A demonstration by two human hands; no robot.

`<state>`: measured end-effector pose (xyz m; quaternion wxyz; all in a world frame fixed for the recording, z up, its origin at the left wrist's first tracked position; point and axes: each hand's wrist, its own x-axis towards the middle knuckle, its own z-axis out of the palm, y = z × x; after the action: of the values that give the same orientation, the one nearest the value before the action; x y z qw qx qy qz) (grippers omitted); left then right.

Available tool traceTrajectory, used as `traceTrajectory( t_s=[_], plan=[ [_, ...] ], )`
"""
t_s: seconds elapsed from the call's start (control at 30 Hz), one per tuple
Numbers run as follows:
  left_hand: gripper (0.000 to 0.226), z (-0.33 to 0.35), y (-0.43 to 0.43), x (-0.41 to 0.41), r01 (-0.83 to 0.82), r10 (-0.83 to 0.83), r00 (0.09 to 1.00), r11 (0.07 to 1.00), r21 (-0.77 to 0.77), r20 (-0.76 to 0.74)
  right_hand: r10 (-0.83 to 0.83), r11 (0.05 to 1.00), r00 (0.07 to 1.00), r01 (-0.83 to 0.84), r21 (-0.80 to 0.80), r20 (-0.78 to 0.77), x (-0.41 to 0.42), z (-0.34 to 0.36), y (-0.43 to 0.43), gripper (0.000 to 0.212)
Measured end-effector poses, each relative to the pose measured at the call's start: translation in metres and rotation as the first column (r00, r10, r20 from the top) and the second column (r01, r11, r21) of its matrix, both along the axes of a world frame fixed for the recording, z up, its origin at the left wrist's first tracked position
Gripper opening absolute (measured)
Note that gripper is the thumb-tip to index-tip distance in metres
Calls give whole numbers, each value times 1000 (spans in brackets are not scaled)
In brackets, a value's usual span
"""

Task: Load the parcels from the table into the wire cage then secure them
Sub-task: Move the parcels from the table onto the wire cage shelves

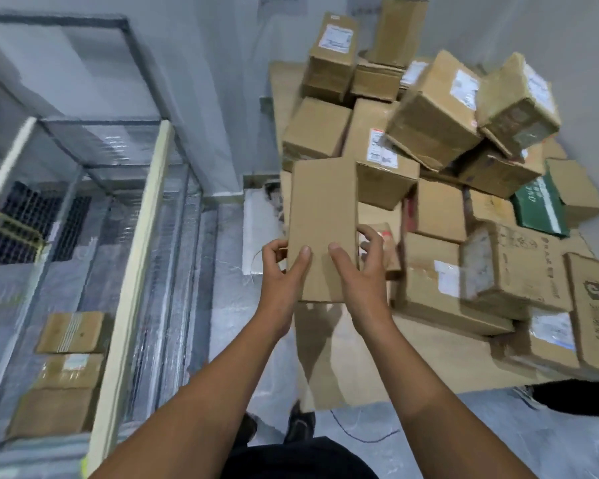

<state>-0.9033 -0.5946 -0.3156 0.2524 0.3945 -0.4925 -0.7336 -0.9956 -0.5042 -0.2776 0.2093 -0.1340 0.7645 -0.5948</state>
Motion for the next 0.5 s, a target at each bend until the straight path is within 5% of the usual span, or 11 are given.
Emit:
traceTrajectory(
  t_s=[0.27, 0.5],
  plan=[
    [40, -22, -131, 151, -336, 339, 941, 935, 110, -12, 459, 881, 887, -447, 155, -52, 109, -27, -179, 60],
    [57, -35, -211, 269, -586, 586, 809, 798, 143, 43, 760, 631, 649, -733, 255, -15, 217, -37, -303, 68]
  ],
)
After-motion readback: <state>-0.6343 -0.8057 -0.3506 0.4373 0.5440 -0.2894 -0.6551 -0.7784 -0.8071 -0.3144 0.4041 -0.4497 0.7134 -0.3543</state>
